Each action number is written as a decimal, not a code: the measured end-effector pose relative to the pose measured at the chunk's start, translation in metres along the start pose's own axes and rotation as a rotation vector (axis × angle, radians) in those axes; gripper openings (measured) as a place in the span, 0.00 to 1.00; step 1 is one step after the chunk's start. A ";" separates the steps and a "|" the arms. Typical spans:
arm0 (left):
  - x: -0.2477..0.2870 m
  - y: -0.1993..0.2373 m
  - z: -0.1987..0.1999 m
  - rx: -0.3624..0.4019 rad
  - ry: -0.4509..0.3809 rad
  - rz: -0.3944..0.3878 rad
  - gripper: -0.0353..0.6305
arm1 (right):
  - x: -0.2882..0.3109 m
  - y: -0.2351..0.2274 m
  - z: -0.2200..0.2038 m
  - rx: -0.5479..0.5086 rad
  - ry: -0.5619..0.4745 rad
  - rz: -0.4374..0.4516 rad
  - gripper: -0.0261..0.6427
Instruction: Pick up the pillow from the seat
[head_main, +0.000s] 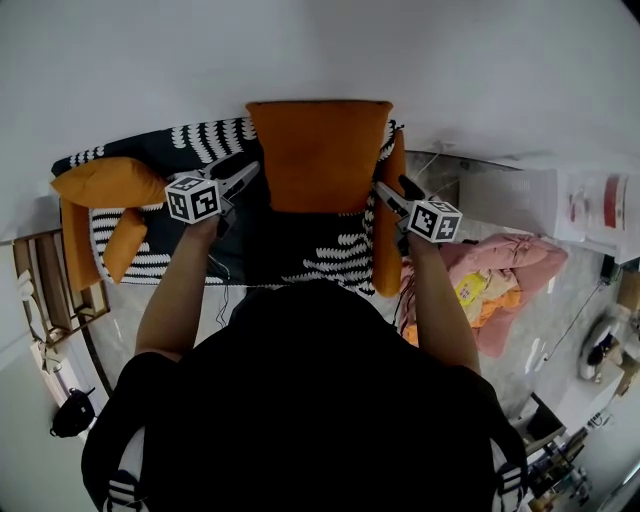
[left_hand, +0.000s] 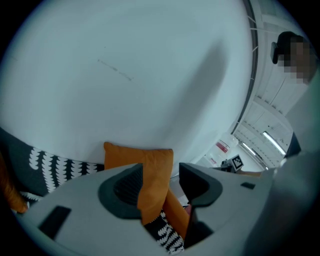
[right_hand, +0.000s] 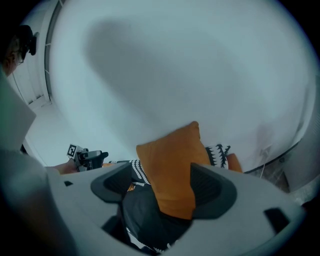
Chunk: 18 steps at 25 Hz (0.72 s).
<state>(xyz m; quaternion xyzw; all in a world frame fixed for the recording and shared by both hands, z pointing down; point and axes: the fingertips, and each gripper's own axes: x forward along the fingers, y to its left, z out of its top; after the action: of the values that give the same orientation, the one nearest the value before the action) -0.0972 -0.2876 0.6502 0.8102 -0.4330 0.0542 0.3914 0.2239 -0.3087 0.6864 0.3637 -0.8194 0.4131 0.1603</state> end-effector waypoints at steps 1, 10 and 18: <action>0.001 0.003 -0.001 0.000 0.000 0.007 0.40 | 0.002 -0.002 -0.001 -0.002 0.003 -0.002 0.58; 0.009 0.025 -0.017 0.017 0.027 0.090 0.41 | 0.023 -0.020 -0.009 -0.028 0.060 -0.014 0.58; 0.015 0.041 -0.023 -0.002 0.022 0.132 0.41 | 0.035 -0.038 -0.006 -0.037 0.074 -0.024 0.58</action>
<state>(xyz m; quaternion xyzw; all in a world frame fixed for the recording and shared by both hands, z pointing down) -0.1128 -0.2953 0.6962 0.7788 -0.4813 0.0886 0.3924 0.2275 -0.3350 0.7304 0.3549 -0.8160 0.4090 0.2024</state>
